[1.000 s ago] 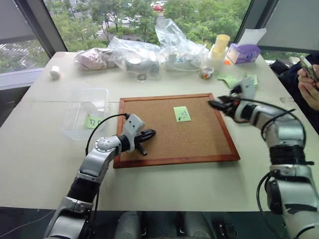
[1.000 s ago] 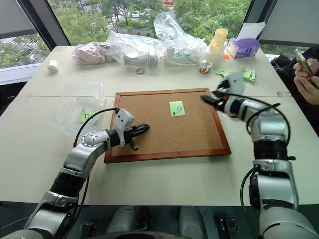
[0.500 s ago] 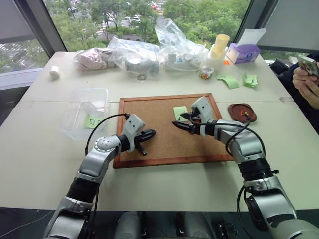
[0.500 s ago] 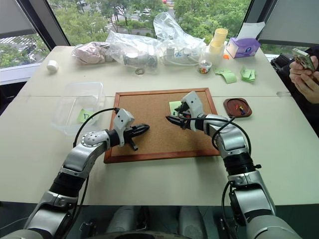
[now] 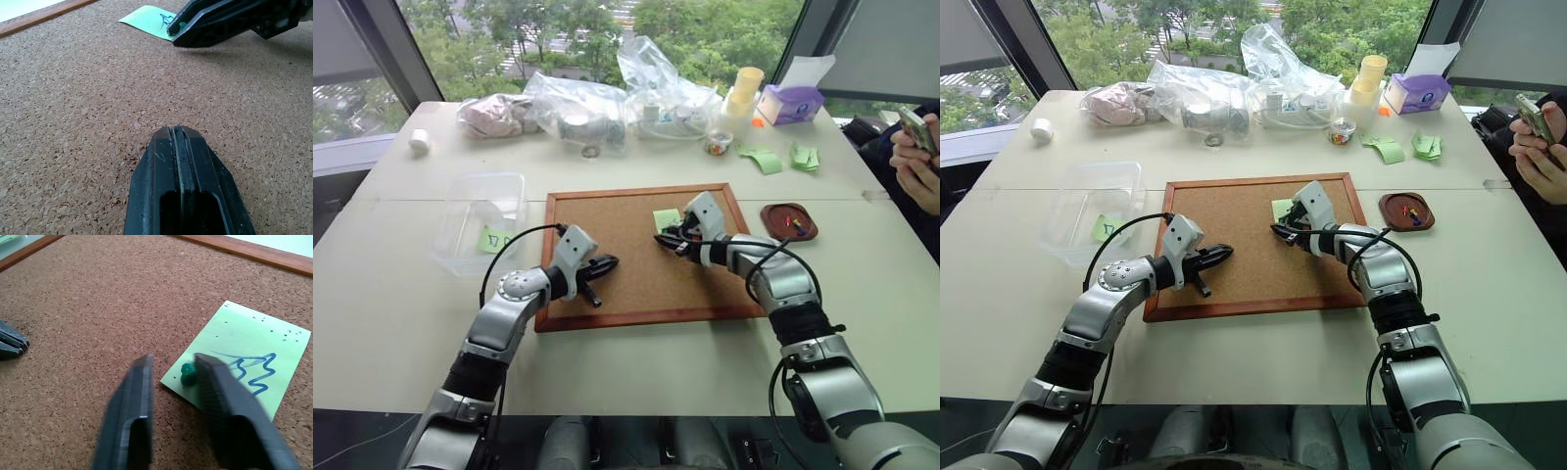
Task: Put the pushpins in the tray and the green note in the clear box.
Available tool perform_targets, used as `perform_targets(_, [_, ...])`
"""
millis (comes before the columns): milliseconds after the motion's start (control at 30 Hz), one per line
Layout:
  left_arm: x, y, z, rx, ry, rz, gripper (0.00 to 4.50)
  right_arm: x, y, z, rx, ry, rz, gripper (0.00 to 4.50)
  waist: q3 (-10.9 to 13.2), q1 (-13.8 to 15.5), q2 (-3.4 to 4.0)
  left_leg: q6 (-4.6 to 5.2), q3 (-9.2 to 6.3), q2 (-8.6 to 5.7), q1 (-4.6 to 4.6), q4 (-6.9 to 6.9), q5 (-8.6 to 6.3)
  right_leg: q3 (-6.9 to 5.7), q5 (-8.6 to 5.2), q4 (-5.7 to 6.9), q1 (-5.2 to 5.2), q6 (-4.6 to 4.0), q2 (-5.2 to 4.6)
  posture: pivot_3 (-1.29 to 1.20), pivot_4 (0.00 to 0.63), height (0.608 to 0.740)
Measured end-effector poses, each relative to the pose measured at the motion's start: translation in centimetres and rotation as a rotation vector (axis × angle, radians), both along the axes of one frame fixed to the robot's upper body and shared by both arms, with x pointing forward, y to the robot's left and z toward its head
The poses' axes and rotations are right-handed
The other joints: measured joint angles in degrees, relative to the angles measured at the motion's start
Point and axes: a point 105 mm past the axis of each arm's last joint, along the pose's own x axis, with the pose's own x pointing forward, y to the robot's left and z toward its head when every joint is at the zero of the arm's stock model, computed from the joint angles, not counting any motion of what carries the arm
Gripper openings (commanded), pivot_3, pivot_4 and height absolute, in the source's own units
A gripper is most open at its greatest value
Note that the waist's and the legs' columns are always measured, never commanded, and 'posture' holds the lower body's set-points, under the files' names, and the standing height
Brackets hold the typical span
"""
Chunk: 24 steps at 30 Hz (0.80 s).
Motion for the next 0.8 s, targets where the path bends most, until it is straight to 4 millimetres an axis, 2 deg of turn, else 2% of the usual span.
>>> perform_targets(300, [-0.1,-0.1,0.0,-0.002,-0.001,-0.003,0.0,-0.5,-0.2,0.5,-0.014,-0.007,0.002,0.08,0.0,0.14,0.01,0.0,-0.01,0.01,-0.06,-0.01,0.0,0.0,0.0,0.0,-0.06,0.0,-0.01,0.0,0.15,0.74])
perform_targets(333, [-0.2,-0.1,0.0,-0.003,-0.001,-0.004,0.0,-0.7,-0.2,1.2,-0.011,-0.019,0.011,0.08,0.01,0.17,0.01,0.0,-0.01,0.01,-0.08,-0.01,0.0,0.0,0.0,0.0,-0.09,0.0,-0.02,0.0,0.15,0.74])
perform_targets(433, [-0.2,-0.1,-0.1,-0.004,0.004,0.001,0.0,-1.5,0.8,4.9,0.023,-0.118,0.075,0.08,0.0,0.22,0.01,0.0,-0.03,0.02,-0.05,0.0,0.0,0.0,0.0,0.01,-0.05,0.0,-0.02,0.0,0.15,0.74])
perform_targets(533, [-0.2,-0.3,-0.2,-0.011,0.008,0.002,0.0,-3.1,1.3,8.5,0.033,-0.199,0.147,0.08,-0.01,0.26,-0.02,0.02,-0.06,0.01,-0.04,0.01,-0.01,-0.01,0.0,0.01,-0.03,0.0,-0.03,0.0,0.15,0.74])
perform_targets(567, [-0.2,-0.4,-0.2,-0.013,0.009,0.001,0.0,-3.5,1.2,9.2,0.028,-0.216,0.161,0.08,-0.03,0.32,-0.05,0.03,-0.08,0.01,-0.04,0.0,-0.02,-0.02,0.0,-0.01,-0.02,0.0,-0.03,0.0,0.15,0.74])
perform_targets(667, [-0.2,-0.5,-0.2,-0.018,0.009,0.0,0.0,-4.6,1.1,9.7,-0.002,-0.224,0.204,0.08,-0.04,0.48,-0.06,0.06,-0.08,0.0,-0.04,0.0,-0.04,-0.02,0.0,-0.03,0.0,-0.01,-0.05,0.0,0.15,0.74])
perform_targets(767, [0.0,-0.7,0.4,-0.052,0.03,0.008,0.0,-6.0,0.9,8.5,-0.052,-0.198,0.252,0.08,-0.04,0.53,-0.07,0.14,-0.08,-0.02,-0.05,0.01,-0.08,-0.03,0.0,-0.05,0.01,-0.01,-0.06,0.0,0.15,0.74])
perform_targets(800, [0.1,-0.6,0.4,-0.063,0.043,0.015,0.32,-6.2,1.0,8.2,-0.057,-0.19,0.261,0.03,-0.03,0.5,-0.08,0.2,-0.08,-0.01,-0.05,0.01,-0.12,-0.03,0.0,-0.05,0.01,-0.01,-0.06,0.0,0.15,0.74])
